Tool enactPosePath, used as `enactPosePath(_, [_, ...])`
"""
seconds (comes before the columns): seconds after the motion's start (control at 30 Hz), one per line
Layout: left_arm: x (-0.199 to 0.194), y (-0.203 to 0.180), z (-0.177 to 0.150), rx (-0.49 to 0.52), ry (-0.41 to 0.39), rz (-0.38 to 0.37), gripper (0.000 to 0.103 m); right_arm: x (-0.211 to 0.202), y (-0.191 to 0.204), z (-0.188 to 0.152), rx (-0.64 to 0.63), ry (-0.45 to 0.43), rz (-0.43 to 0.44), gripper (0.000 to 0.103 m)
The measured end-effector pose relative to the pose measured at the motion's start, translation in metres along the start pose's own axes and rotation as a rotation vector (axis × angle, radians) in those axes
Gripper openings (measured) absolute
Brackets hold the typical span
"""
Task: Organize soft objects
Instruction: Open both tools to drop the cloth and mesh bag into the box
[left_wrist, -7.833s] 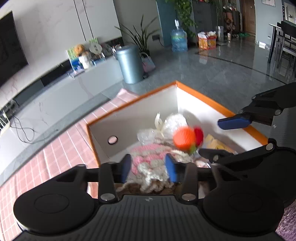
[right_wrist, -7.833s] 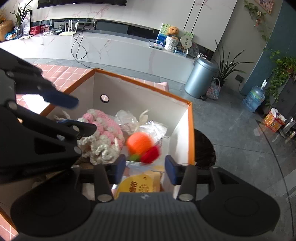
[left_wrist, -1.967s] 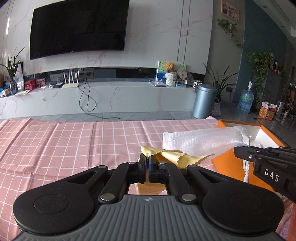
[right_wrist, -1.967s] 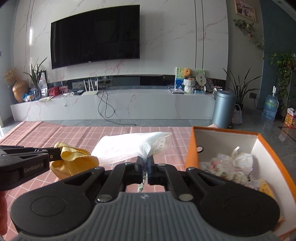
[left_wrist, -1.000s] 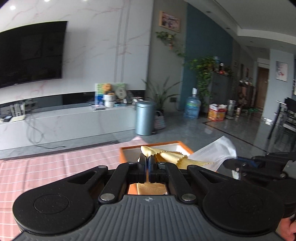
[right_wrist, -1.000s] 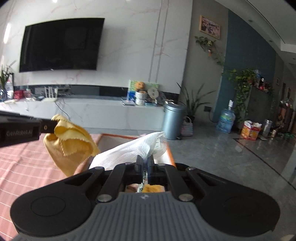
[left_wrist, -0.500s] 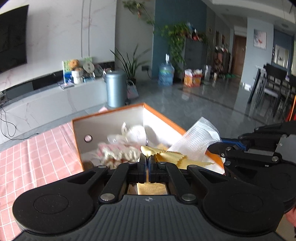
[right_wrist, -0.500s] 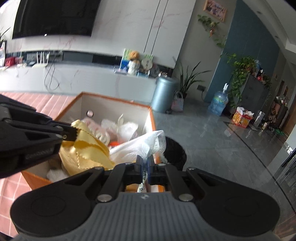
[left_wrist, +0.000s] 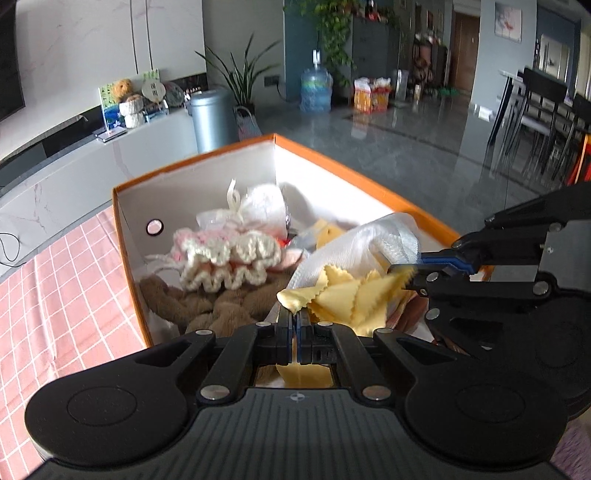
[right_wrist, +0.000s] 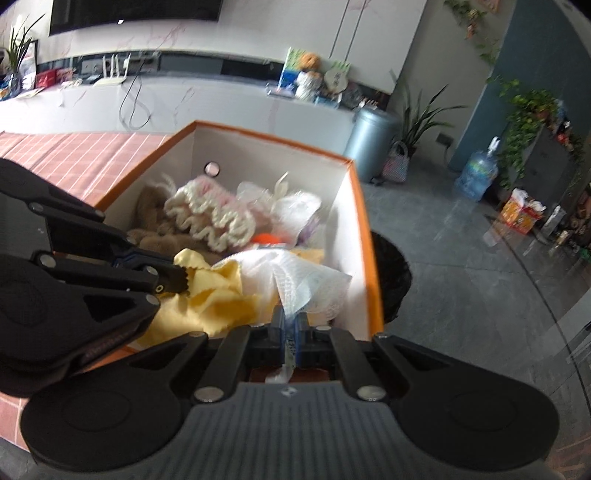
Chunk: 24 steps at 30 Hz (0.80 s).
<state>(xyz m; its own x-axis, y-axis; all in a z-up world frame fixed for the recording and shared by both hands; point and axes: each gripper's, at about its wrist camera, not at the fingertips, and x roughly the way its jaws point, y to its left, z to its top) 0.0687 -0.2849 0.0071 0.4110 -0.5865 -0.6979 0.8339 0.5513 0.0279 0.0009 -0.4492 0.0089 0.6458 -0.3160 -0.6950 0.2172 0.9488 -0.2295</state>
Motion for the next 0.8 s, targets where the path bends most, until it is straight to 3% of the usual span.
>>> enactPosePath(0.13, [0.008,0.003,-0.002,-0.007,0.060,0.003,0.002,0.008,-0.001,0.002,0.024,0.028,0.015,0.001])
enactPosePath(0.33, [0.006,0.006,-0.006,-0.021,0.067,0.022,0.007,0.009,-0.003,0.003,0.032,0.044,0.027,0.004])
enactPosePath(0.43, [0.001,0.007,-0.006,-0.028,0.052,0.023,0.018,0.007,-0.005,0.004,0.046,0.038,0.021,0.011])
enactPosePath(0.5, [-0.002,0.009,-0.003,-0.039,0.038,0.015,0.027,0.004,-0.008,0.005,0.057,0.032,0.021,0.029])
enactPosePath(0.57, [-0.009,0.010,-0.002,-0.053,0.014,0.012,0.049,0.000,-0.009,0.006,0.057,0.018,0.014,0.037])
enactPosePath(0.63, [-0.015,0.011,0.000,-0.058,-0.015,0.034,0.058,-0.003,-0.012,0.007,0.058,0.005,0.004,0.039])
enactPosePath(0.8, [-0.032,0.020,0.008,-0.100,-0.079,0.012,0.073,-0.017,-0.023,0.012,0.083,-0.048,0.003,0.056])
